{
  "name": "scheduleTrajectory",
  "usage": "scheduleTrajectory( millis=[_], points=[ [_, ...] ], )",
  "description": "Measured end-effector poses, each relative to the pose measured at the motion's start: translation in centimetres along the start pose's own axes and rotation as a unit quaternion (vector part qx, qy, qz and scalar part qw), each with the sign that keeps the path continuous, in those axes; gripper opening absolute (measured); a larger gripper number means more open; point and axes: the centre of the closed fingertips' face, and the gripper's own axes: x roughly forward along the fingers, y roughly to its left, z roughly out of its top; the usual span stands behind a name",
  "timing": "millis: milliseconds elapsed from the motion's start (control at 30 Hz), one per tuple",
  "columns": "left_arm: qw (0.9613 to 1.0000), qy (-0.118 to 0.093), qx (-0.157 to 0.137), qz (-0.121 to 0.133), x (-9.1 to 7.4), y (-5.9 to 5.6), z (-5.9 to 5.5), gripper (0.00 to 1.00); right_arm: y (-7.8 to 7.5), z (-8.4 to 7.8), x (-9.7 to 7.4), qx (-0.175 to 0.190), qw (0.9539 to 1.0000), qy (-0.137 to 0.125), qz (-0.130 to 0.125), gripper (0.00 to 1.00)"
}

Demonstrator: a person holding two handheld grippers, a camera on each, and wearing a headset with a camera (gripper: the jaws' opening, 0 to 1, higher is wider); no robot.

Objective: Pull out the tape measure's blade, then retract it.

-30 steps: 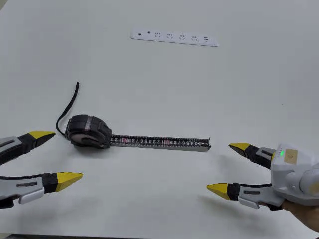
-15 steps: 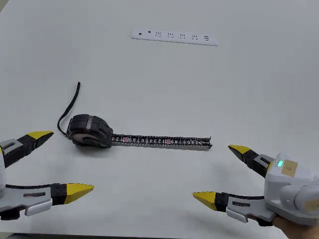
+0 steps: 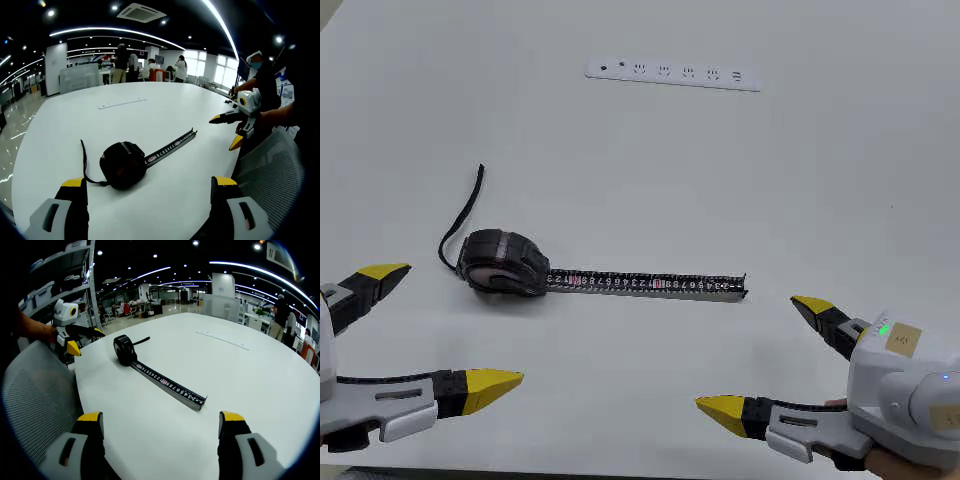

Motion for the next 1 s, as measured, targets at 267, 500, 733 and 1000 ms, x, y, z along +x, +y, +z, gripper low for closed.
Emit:
scheduleTrajectory(
  millis=[267, 500, 733, 1000],
  points=[
    [0.9997, 0.016, 0.002, 0.019, -0.35, -0.41, -0.4, 1.0, 0.24, 0.57, -0.16, -0.003, 1.0, -0.001, -0.002, 0.97],
    [0.9994, 0.019, -0.004, 0.029, -0.59, -0.16, -0.53, 1.0, 0.22, 0.79, -0.18, -0.003, 1.0, -0.003, -0.005, 0.97],
    [0.9993, 0.016, -0.007, 0.032, -0.42, -0.17, -0.31, 1.0, -0.09, 0.45, -0.41, -0.005, 0.9999, 0.005, -0.009, 0.97],
    [0.9988, 0.013, -0.017, 0.044, 0.11, -0.21, 0.35, 1.0, -0.56, 0.4, -0.62, -0.003, 0.9999, 0.004, -0.01, 0.97]
  ],
)
